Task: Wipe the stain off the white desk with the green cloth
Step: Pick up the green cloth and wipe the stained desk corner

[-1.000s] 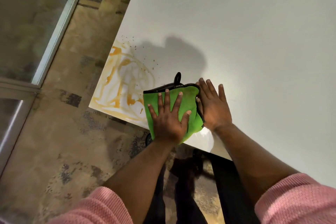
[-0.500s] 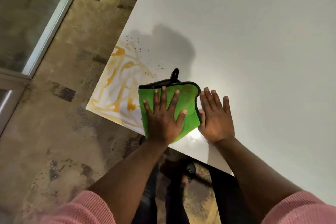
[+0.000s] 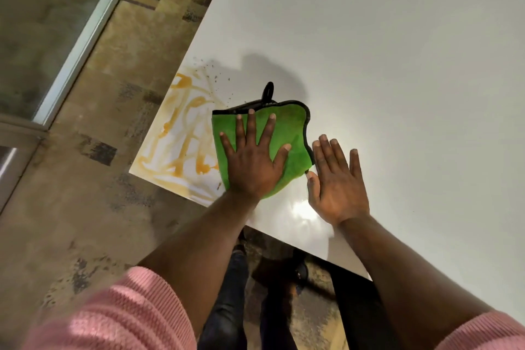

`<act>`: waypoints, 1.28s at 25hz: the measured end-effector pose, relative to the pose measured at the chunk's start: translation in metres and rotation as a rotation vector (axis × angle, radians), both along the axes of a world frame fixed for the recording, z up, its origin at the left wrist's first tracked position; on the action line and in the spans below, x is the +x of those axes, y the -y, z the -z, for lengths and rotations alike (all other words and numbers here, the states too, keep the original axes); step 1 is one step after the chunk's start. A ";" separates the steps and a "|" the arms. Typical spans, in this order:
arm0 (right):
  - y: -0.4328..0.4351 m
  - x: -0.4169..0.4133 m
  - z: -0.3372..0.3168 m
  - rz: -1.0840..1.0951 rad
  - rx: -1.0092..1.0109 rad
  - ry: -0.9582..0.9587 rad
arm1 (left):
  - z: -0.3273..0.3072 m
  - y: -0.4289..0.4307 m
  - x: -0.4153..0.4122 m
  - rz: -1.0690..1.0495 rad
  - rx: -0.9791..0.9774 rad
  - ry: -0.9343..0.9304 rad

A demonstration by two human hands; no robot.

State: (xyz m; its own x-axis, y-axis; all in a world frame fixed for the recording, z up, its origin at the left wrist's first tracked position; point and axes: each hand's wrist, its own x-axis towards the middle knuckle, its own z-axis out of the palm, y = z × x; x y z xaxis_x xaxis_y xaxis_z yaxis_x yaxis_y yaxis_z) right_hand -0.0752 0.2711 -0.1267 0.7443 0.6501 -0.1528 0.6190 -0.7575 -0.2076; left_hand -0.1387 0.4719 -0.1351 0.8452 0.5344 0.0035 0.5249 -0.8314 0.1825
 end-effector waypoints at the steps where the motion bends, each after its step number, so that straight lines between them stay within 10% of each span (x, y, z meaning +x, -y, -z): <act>1: 0.000 0.000 0.001 -0.003 0.002 0.007 | -0.001 0.004 -0.004 -0.013 -0.002 0.012; 32: -0.058 0.018 0.002 0.083 0.033 0.058 | -0.014 -0.010 -0.063 -0.112 -0.083 -0.058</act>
State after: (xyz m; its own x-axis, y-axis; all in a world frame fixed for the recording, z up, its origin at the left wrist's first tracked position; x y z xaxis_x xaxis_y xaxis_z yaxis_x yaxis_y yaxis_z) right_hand -0.0577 0.3292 -0.1285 0.8030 0.5895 -0.0872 0.5657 -0.8002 -0.1992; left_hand -0.2018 0.4822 -0.1212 0.7779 0.6217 -0.0917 0.6250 -0.7504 0.2152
